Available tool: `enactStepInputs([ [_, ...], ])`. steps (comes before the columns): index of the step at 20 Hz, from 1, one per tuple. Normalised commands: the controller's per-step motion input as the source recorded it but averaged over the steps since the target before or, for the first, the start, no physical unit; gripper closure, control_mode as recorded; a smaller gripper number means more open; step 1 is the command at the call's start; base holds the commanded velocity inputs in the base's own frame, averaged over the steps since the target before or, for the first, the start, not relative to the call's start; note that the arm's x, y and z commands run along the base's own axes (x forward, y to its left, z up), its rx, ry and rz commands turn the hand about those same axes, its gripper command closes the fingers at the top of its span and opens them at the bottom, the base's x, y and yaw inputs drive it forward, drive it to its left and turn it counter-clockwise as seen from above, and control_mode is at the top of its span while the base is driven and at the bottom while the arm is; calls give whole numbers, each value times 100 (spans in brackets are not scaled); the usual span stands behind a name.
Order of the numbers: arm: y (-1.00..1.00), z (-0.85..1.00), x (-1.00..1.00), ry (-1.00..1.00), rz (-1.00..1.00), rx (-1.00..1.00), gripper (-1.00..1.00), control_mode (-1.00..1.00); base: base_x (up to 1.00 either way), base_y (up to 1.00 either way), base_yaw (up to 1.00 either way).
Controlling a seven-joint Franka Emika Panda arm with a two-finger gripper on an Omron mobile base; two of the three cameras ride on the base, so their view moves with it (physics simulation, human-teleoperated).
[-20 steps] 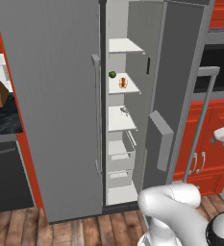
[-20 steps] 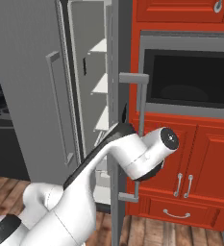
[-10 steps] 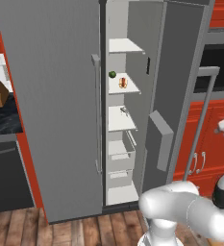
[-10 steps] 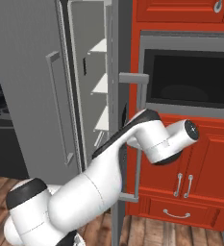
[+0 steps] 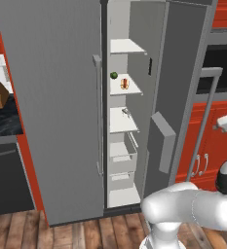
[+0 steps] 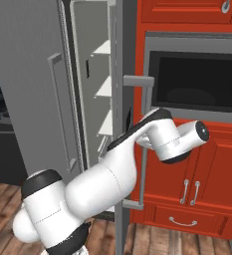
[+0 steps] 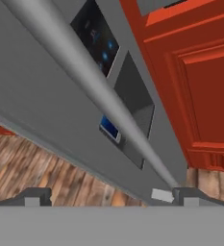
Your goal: Store the hot dog in the freezer for long-term storage. Close the freezer door after placing the cooked food.
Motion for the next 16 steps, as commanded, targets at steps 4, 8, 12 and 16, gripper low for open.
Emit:
enactStepInputs([
  [4,0,-6,28,-2,0,0,-100,-100,0,0,0],
  [8,0,-17,33,-4,0,-1,-100,-100,0,0,0],
  [12,0,-26,28,0,-2,-6,-100,-100,0,0,0],
  [16,0,-19,26,0,-3,-7,-100,-100,0,0,0],
])
